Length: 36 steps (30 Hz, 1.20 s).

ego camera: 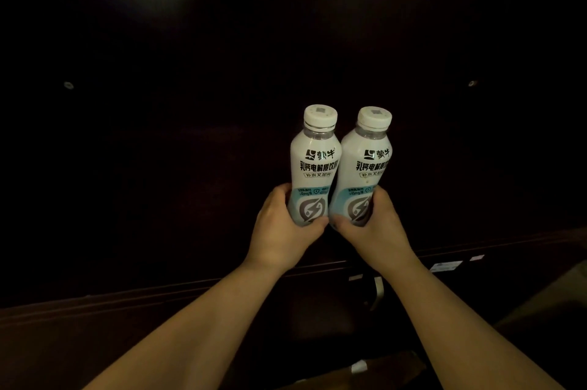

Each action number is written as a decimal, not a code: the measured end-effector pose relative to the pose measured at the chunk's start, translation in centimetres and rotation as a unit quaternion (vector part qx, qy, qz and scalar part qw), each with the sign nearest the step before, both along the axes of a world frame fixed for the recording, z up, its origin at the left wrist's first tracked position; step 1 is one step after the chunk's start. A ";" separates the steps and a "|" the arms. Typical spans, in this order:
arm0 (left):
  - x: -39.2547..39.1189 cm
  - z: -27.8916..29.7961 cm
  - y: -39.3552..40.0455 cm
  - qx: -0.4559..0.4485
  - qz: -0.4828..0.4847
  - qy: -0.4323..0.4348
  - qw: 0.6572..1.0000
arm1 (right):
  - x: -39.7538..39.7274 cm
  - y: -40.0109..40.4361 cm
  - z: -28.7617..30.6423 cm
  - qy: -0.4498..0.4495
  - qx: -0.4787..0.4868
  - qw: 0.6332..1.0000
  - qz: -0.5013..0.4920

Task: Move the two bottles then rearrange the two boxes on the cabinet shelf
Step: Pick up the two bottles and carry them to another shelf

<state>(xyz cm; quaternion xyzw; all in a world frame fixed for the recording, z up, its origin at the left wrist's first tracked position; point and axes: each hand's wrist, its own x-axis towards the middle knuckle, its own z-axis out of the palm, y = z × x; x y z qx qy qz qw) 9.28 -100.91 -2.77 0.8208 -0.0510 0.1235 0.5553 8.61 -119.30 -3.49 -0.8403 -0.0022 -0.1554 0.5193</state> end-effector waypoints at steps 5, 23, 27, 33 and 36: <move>-0.2 0.0 0.2 0.017 0.001 0.001 1.000 | -0.3 -0.1 -0.2 0.010 -0.006 1.000 -0.005; -0.7 -0.4 0.4 0.028 0.009 0.002 1.000 | -0.7 -0.2 -0.3 0.006 -0.011 1.000 0.003; -0.7 -0.4 0.4 0.021 0.005 0.006 1.000 | -0.8 0.0 -0.1 0.009 -0.004 1.000 0.006; -0.9 -0.1 0.4 0.032 -0.010 0.007 0.999 | -1.7 0.4 1.5 -0.010 0.025 0.999 0.020; -1.5 0.1 0.8 0.038 -0.006 0.024 0.999 | -2.7 0.6 1.6 -0.002 0.018 1.000 0.003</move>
